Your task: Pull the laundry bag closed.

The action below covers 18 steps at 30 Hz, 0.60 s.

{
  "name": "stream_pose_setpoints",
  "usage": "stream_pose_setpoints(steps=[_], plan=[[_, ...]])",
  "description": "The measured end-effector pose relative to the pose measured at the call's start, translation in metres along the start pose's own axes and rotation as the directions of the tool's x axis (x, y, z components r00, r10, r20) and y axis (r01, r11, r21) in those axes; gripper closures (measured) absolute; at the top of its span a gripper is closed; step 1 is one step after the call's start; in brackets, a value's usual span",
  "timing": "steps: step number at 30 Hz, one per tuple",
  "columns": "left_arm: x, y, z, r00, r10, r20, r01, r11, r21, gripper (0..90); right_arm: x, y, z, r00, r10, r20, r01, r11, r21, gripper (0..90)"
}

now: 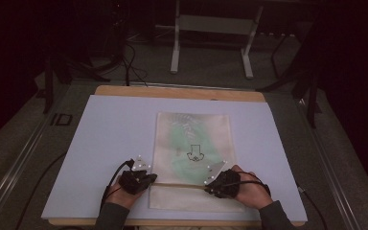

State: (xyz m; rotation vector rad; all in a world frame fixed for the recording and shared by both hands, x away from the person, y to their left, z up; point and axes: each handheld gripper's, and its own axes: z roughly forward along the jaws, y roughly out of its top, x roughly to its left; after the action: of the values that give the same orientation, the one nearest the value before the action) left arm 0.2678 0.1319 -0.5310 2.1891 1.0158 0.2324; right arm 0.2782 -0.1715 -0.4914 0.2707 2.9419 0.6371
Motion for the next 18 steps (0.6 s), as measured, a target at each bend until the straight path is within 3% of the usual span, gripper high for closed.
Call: stream_pose_setpoints(steps=[18], plan=[[-0.0002,-0.0001,0.0,1.0,0.0,-0.001,0.0,1.0,-0.001,89.3,-0.0022,-0.0067,-0.0041,0.9999,0.011,0.002,-0.011,0.9999,0.0,82.3]])
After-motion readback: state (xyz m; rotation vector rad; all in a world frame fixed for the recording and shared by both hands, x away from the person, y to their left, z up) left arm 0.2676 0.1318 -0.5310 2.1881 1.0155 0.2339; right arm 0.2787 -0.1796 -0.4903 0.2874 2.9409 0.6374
